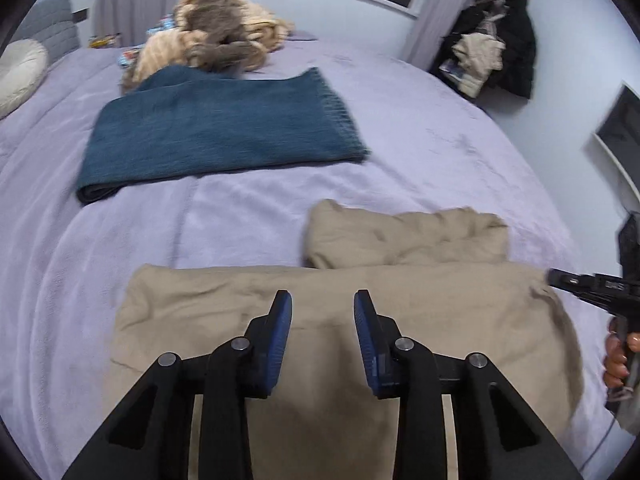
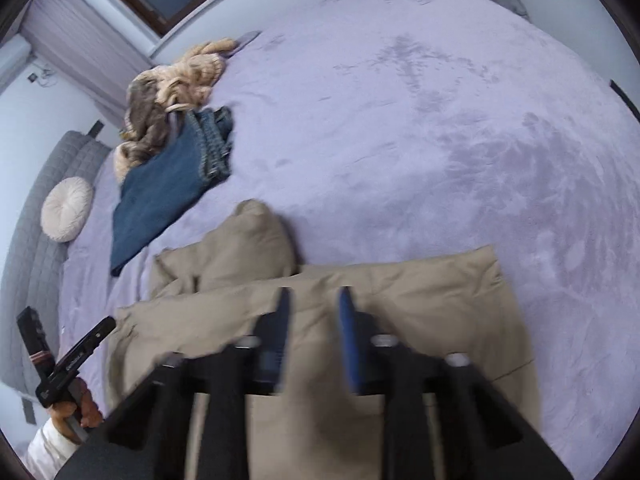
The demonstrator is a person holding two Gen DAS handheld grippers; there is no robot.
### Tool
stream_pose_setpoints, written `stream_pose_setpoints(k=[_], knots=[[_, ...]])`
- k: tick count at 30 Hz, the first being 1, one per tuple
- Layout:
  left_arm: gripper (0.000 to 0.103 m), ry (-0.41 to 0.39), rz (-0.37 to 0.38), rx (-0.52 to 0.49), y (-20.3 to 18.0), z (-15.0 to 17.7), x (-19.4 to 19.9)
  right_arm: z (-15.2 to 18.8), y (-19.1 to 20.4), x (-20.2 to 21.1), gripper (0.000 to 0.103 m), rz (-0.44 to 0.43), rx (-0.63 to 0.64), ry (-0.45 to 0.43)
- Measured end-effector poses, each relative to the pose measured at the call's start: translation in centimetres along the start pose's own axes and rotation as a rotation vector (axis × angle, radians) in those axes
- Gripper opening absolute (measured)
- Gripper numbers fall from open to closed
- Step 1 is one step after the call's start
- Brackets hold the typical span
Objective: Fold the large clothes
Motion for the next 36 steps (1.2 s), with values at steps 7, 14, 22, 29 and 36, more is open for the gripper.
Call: stream_pose_setpoints(k=[7,14,22,29,36], knots=[[0.035,0.084,-0.057,-0.082,-2.5,1.8,-8.3,2.7,2.1,-8.2,0.000,0.092,0.199,0.083],[0.035,0.075,-0.085,-0.070,-0.5,1.3,-8.0,1.3,1.2,-9.1,0.000,0.041,0.192,0.115],[0.035,0.048,-0.294,0.085,9.7,2.9,-4.0,-0.2,-7.3,-2.7,0.000,0.243,0.041,-0.039],[0.035,0.093,-0.358,0.133,11.6,3.3,-7.1,-1.4,-11.9,-4.9,0.000,0.286,-0.129,-0.018],[0.035,0.126,-0.359,0.160,10.4,3.6,-2.5,-0.9,-9.1,-0.6,0.009,0.289,-0.131,-0.025]])
Point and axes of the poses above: each gripper's, at about its wrist camera, not at the fingertips, and x roughly against the way its jaws point, y to its left, z to its underside, the point moved 4 cm from there along -x, roughly the way its jaws point, and after that the axes turned 5 degrees about -x, right-handed, at the moved point
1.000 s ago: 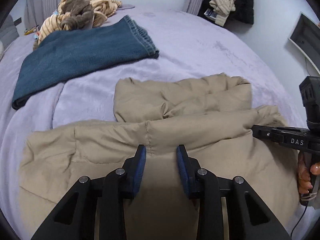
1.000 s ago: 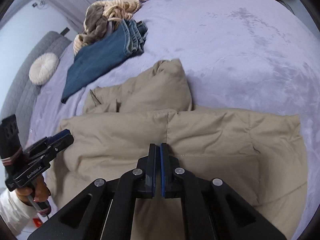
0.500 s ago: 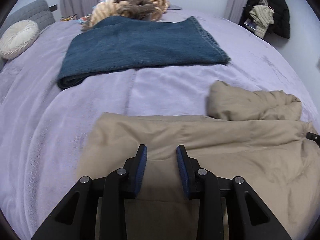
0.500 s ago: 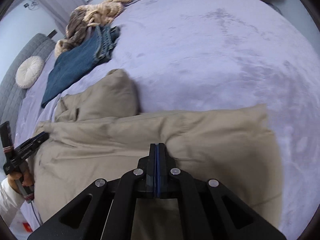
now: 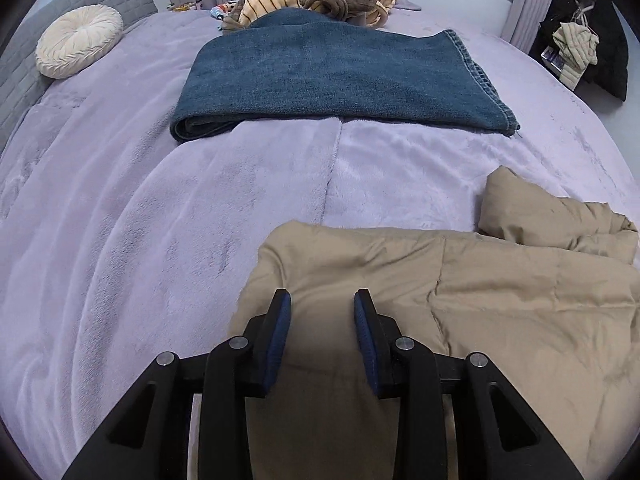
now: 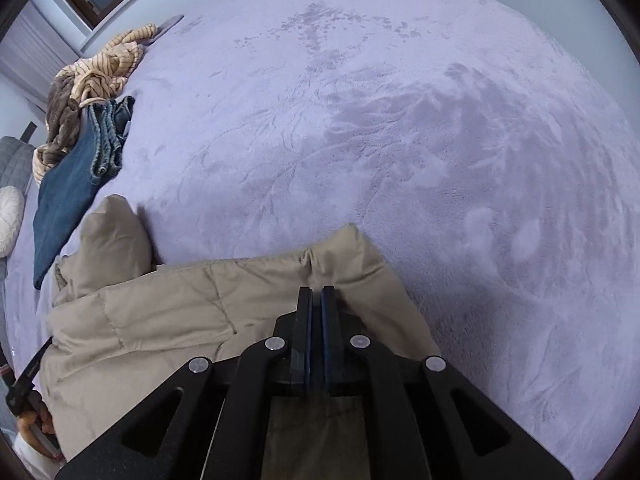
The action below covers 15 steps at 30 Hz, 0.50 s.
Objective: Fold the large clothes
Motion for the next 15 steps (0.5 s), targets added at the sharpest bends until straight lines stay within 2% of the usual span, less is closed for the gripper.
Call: stream_pose_setpoints(k=[1,3,4,5,6,8,10,14,15], knots=[[0.035,0.002,0.005,-0.003,0.0,0.5,1.2,0.6,0.2,1.2,0.011,-0.024,-0.010,-0.005],[0.037,0.008,0.006,-0.007,0.2,1.4,3.0,1.9,0.2,3.2,0.029,-0.057,-0.029,-0.009],[0.058,0.018,0.007,-0.003,0.3,1.9,3.9,2.7,0.2,4.2,0.035,-0.072,-0.039,-0.010],[0.072,0.020,0.006,0.007,0.3,2.5,4.8,3.5,0.3,4.9,0.040,-0.084,-0.046,-0.008],[0.082,0.005,0.005,0.024,0.4,3.2,5.9,4.5,0.3,5.7,0.041,-0.099,-0.054,-0.001],[0.082,0.001,0.022,0.031,0.1,4.4,7.6,6.7,0.5,6.8,0.041,-0.123,-0.070,0.022],[0.082,0.029,0.039,0.041,-0.2,6.0,8.7,9.2,0.4,7.8,0.041,-0.142,-0.087,0.046],[0.083,0.067,0.064,0.052,-1.0,8.7,10.6,13.4,0.2,9.3,0.050,-0.168,-0.119,0.091],[0.096,0.073,0.066,0.050,-1.3,9.4,11.0,14.2,0.1,9.5,0.051,-0.173,-0.126,0.100]])
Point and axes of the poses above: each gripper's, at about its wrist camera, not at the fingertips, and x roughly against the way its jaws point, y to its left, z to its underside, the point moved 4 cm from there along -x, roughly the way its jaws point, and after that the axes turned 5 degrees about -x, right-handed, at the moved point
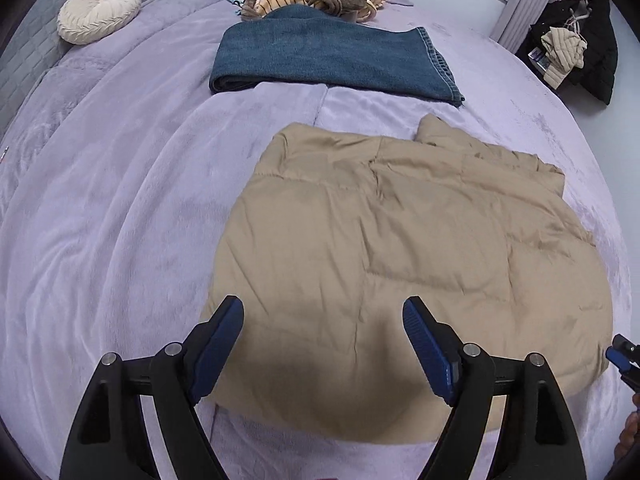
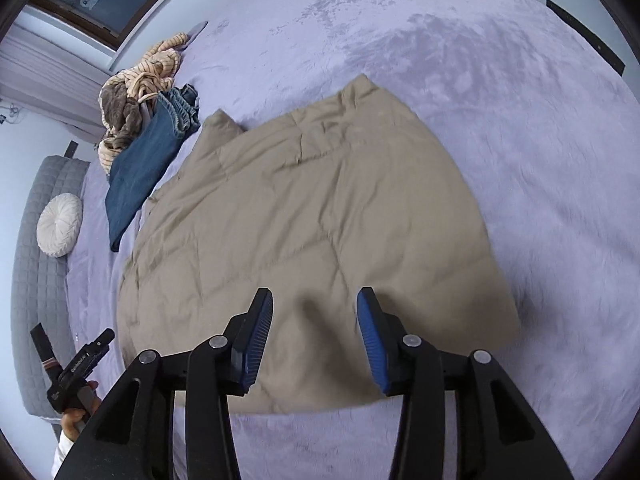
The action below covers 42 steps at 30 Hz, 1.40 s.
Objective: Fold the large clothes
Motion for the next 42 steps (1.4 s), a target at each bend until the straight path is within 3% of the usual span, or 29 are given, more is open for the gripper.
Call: stream_pose_setpoints(k=[1,7,10,14,15,23,30,34,40,41,42], knots=[[0.103,0.006,-0.005,-0.001,-0.2,0.7,0.3,0.9,-0.2,0.1,0.052,-0.006,-0.010,0.007],[0.103,0.034,0.018,-0.012,-1.4,3.9,1.6,4.0,-1.4,0.3,0.062,-0.023,-0.071,0.027],[0.103,0.052,0.024,-0.006,-1.5,4.9,1.5,4.8,-1.8,0.2,0.073,-0.038,-0.100,0.020],[0.103,0.070,0.016,-0.005,-1.2,6.0,0.6,5.4,-2.7,-0.6,0.075,-0.060,-0.156,0.020],[0.103,0.074,0.012,-0.010,-1.2,6.2,0.3,5.5,-3.0,-0.8,0.085,-0.066,-0.169,0.022],[0.103,0.109,0.015,0.003,-0.3,7.4,-2.0,6.4,-4.0,-3.4,0.086,-0.099,-0.236,0.031],[0.103,0.102,0.063,0.092,1.4,8.0,-2.7,5.9,-3.7,-4.5,0.086,-0.147,-0.274,0.025],[0.103,0.116,0.128,0.143,2.2,8.3,-3.1,5.4,-3.7,-4.7,0.087,-0.174,-0.292,0.006],[0.103,0.115,0.239,0.227,3.1,8.7,-3.7,4.5,-3.4,-5.7,0.087,-0.294,-0.379,-0.019],[0.103,0.117,0.269,0.244,3.0,8.8,-3.8,4.2,-3.2,-5.8,0.091,-0.321,-0.392,-0.023],[0.103,0.125,0.304,0.264,3.1,9.1,-4.1,4.0,-2.9,-6.0,0.102,-0.351,-0.400,-0.025]])
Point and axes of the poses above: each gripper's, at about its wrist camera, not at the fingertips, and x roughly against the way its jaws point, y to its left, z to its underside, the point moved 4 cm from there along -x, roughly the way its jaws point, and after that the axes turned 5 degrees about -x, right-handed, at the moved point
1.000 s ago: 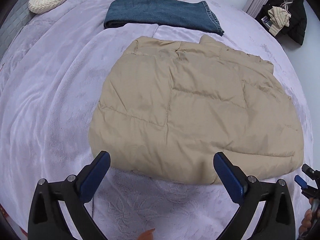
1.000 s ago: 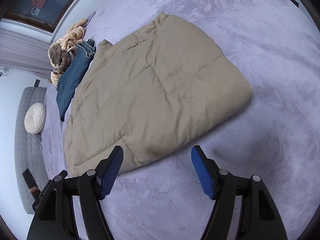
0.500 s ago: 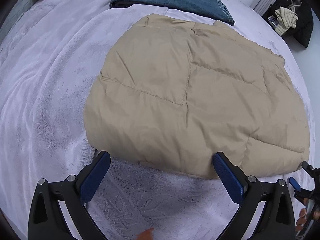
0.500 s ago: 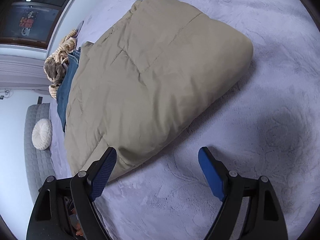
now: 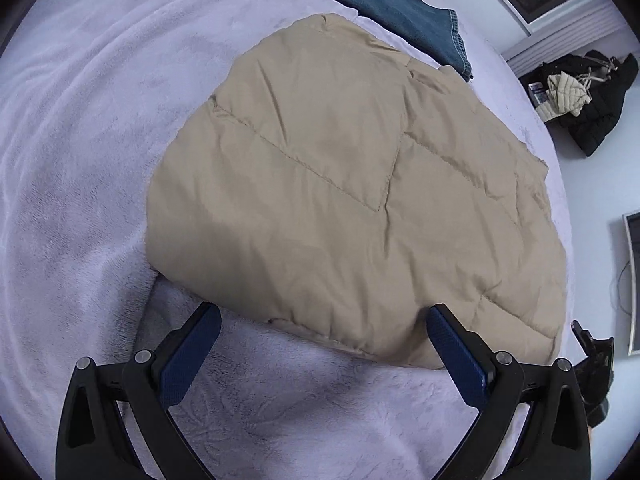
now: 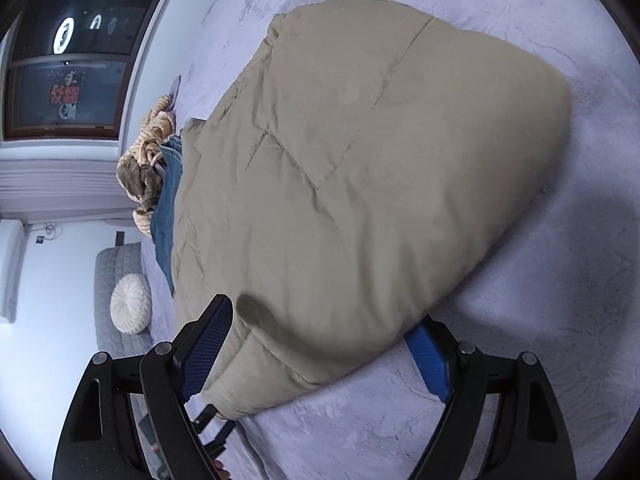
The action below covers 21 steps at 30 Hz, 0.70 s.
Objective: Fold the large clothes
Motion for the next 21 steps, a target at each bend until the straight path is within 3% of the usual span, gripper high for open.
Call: stream_pose_setpoints(k=[3,6,12,16,17,19,21], knots=[[0.103,0.046,0.098,0.067,1.2,0.7,-0.9,-0.4,0.9,-0.7,0.103,-0.045,-0.006,-0.011],[0.103,0.055,0.156,0.126,2.2,0.6,-1.8,-0.5,0.8,-1.5,0.103,-0.028,-0.006,0.006],[0.103,-0.076,0.194,0.155,1.4,-3.1,-1.9,-1.7,0.6,-3.5,0.103,0.007,0.003,0.039],[0.101,-0.117,0.153,0.184,1.2,-5.1,-3.5,-2.5,0.7,-5.2,0.103,-0.007,-0.020,0.061],[0.094,-0.127,0.149,0.190,1.3,-5.3,-3.6,-2.6,0.7,-5.5,0.103,-0.009,-0.030,0.064],[0.048,-0.138,0.173,0.166,1.1,-5.7,-3.8,-2.7,0.6,-5.6,0.103,-0.018,-0.051,0.061],[0.032,-0.151,0.189,0.130,0.6,-6.2,-3.4,-2.7,0.4,-5.5,0.100,-0.029,-0.073,0.057]])
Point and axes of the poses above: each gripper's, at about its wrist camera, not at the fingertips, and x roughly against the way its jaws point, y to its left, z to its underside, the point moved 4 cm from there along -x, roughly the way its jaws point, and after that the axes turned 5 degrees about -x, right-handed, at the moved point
